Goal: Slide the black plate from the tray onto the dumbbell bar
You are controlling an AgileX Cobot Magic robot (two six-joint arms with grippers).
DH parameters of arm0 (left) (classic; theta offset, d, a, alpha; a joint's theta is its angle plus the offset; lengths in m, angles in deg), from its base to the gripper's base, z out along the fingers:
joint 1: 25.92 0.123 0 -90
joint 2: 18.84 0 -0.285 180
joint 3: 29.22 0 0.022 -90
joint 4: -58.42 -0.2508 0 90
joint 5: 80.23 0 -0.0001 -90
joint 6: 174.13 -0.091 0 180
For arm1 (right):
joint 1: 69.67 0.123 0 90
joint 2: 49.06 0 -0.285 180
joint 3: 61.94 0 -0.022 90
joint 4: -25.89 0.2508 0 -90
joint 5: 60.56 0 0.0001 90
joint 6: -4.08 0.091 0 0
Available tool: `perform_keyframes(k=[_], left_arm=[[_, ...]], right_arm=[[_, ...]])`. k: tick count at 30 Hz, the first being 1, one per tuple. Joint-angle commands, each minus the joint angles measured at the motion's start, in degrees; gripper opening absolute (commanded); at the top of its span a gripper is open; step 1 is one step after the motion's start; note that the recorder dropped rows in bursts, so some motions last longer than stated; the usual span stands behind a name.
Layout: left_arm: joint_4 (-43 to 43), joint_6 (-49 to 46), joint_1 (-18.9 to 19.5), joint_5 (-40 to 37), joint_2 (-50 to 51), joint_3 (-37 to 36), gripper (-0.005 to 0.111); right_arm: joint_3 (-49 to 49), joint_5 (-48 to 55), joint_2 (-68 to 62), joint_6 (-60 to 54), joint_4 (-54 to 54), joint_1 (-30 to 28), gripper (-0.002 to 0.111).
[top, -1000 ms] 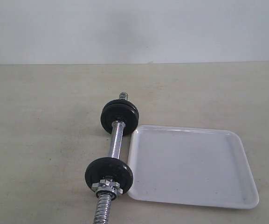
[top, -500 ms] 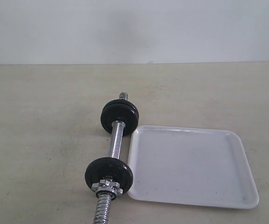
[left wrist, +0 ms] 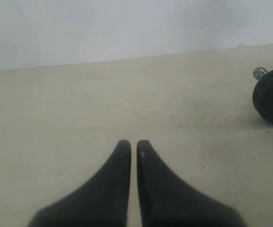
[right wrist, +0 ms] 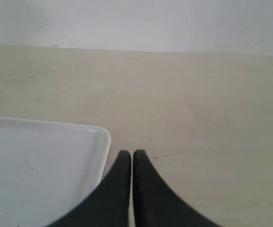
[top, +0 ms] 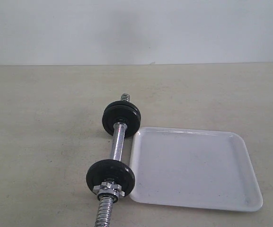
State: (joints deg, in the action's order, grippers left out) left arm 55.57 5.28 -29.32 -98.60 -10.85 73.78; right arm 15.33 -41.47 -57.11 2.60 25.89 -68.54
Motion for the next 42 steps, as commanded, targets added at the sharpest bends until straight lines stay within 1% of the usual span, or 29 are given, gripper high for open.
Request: perform_keyframes(k=[1,42], left_arm=[[0.53,0.02,0.14,0.29,-0.21,-0.22,0.004],[0.53,0.02,0.14,0.29,-0.21,-0.22,0.004]], right_arm=[[-0.05,-0.42,0.26,-0.12,0.0,-0.02,0.0],[-0.05,-0.61,0.26,-0.13,0.39,-0.02,0.0]])
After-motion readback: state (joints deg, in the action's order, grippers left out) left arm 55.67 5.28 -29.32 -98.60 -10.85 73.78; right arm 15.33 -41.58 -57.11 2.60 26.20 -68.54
